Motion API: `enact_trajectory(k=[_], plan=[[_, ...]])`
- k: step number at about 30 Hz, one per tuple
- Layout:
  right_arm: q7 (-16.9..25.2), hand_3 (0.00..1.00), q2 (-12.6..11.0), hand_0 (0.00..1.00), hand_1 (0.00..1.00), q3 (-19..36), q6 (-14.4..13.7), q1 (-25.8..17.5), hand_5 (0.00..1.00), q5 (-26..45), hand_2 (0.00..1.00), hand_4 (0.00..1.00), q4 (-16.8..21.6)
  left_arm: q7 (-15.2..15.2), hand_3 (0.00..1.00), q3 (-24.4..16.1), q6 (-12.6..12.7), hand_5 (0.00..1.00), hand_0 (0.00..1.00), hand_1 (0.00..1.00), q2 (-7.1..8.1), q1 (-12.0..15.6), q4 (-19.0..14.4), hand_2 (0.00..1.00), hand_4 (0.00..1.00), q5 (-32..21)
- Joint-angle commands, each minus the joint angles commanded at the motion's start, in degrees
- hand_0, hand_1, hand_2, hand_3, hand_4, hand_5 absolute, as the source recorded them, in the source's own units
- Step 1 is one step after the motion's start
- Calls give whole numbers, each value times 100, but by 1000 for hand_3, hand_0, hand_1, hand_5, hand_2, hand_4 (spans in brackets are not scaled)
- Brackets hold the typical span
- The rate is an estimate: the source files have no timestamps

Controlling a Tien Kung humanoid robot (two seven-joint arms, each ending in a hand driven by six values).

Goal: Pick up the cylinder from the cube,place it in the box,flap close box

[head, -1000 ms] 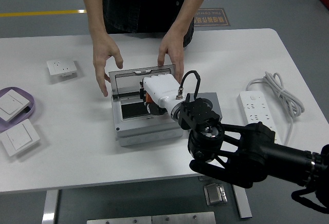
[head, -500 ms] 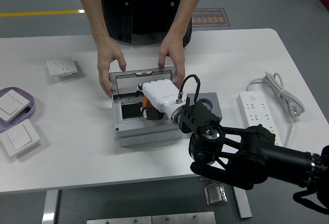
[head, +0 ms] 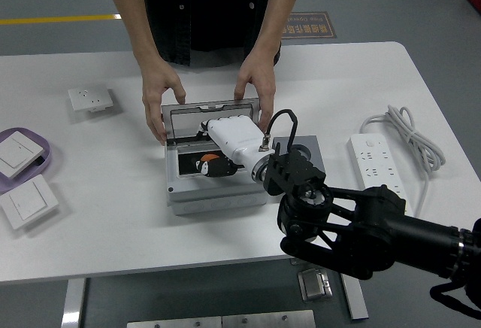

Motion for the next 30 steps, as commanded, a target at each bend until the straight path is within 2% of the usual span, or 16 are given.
enact_trajectory(k=[3,9,12,15,16,21,24,30], plan=[[101,666,-148,733,664,211,-34,-127,433,404,682,731,211,1,641,-14,-2,288,630,620,-2,1,-7,560,708,3],[514,666,-636,735,663,588,-278,-305,442,1727,681,744,900,31,641,69,-32,288,630,621,-6,8,-7,560,708,-107],[548,665,-739,718,657,753,-391,-218,443,2246,680,757,1221,41,642,121,-39,288,630,621,-15,6,-4,560,708,-157],[537,665,-775,718,657,840,-478,3,443,2644,680,757,1363,46,642,162,-42,288,630,621,-16,0,1,560,708,-188],[524,649,-767,656,636,829,-505,147,477,2752,660,757,1325,47,642,167,-41,287,631,621,-9,-3,5,560,708,-191],[612,649,-664,656,636,558,-578,660,477,2899,660,757,922,77,642,190,-79,287,631,621,17,-12,8,560,708,-195],[754,641,-549,646,634,267,-624,1021,469,2960,656,742,514,106,642,201,-116,289,632,621,46,-34,3,560,708,-188],[995,637,-402,648,627,77,-635,1246,467,3045,652,732,-139,101,643,226,-115,288,633,621,73,-62,-16,561,708,-204]])
